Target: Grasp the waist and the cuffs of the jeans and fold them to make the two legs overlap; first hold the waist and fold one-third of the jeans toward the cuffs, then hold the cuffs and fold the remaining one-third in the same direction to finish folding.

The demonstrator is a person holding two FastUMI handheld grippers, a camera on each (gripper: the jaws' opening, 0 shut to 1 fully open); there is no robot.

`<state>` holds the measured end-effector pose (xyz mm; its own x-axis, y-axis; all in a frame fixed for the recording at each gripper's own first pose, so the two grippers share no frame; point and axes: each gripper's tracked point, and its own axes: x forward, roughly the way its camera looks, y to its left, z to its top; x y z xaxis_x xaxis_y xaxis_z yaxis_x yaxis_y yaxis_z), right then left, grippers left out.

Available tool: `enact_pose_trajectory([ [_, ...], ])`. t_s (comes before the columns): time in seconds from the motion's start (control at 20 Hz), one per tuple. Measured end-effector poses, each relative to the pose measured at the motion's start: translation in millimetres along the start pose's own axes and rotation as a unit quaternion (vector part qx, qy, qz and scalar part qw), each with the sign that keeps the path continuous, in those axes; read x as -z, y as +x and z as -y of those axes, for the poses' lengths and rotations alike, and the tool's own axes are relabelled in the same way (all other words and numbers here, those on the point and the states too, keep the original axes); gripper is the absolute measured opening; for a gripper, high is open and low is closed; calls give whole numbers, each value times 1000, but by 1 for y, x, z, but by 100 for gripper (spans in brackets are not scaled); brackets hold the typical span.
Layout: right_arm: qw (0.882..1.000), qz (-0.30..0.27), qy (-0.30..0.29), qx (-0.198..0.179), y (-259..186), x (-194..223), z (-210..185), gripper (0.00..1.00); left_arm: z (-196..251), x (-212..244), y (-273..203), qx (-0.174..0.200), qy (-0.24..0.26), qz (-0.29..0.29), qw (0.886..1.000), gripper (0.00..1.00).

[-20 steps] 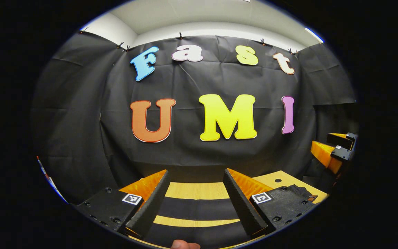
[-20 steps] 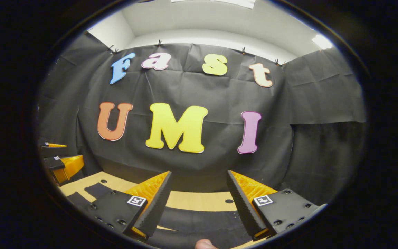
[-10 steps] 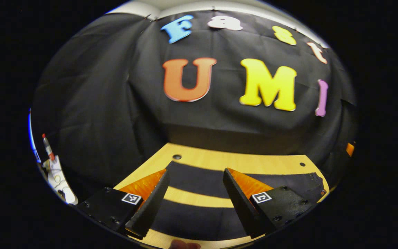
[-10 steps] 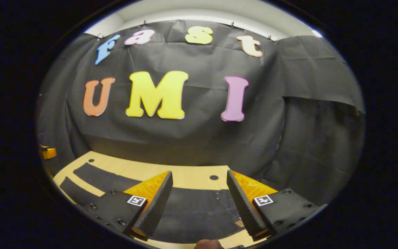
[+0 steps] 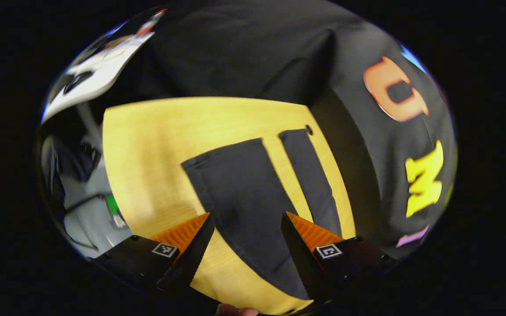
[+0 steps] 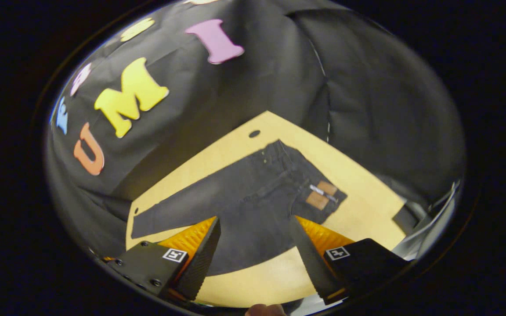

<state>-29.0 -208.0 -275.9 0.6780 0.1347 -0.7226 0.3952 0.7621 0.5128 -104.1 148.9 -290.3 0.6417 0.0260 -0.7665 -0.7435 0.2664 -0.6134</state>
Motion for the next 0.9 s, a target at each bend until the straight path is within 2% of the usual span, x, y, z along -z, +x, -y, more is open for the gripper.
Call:
enact_pose_trajectory([
  [0.1,996,-44,78,0,13,19,17,98,-5,14,5,-2,-64,-20,998,99],
  [0.15,992,-63,111,4,18,29,25,98,-6,20,5,-8,-80,-24,997,99],
  [0.2,988,-71,138,10,21,33,31,98,-17,6,4,-10,-87,-25,996,100],
  [0.3,981,-84,174,22,31,41,38,98,-17,15,7,-16,-83,-25,996,99],
  [0.45,976,-90,198,36,42,40,47,98,-7,9,22,-4,-60,-22,998,99],
  [0.5,973,-92,208,38,46,40,52,93,0,6,28,-1,-54,-22,998,98],
  [0.55,971,-94,218,40,52,39,53,93,5,6,32,3,-50,-24,998,98],
  [0.6,969,-96,225,41,61,39,54,98,9,5,35,6,-47,-24,999,98],
  [0.65,967,-96,230,45,68,36,56,93,12,4,39,10,-44,-24,999,98],
  [0.7,966,-95,235,48,74,35,57,92,16,3,42,15,-45,-22,999,98],
  [0.8,964,-93,242,62,86,30,63,92,23,1,50,20,-49,-17,998,97],
  [0.85,963,-86,248,64,90,24,63,98,25,1,52,20,-49,-18,998,100],
  [0.9,962,-83,251,65,95,20,62,96,27,3,56,20,-47,-20,998,97],
])
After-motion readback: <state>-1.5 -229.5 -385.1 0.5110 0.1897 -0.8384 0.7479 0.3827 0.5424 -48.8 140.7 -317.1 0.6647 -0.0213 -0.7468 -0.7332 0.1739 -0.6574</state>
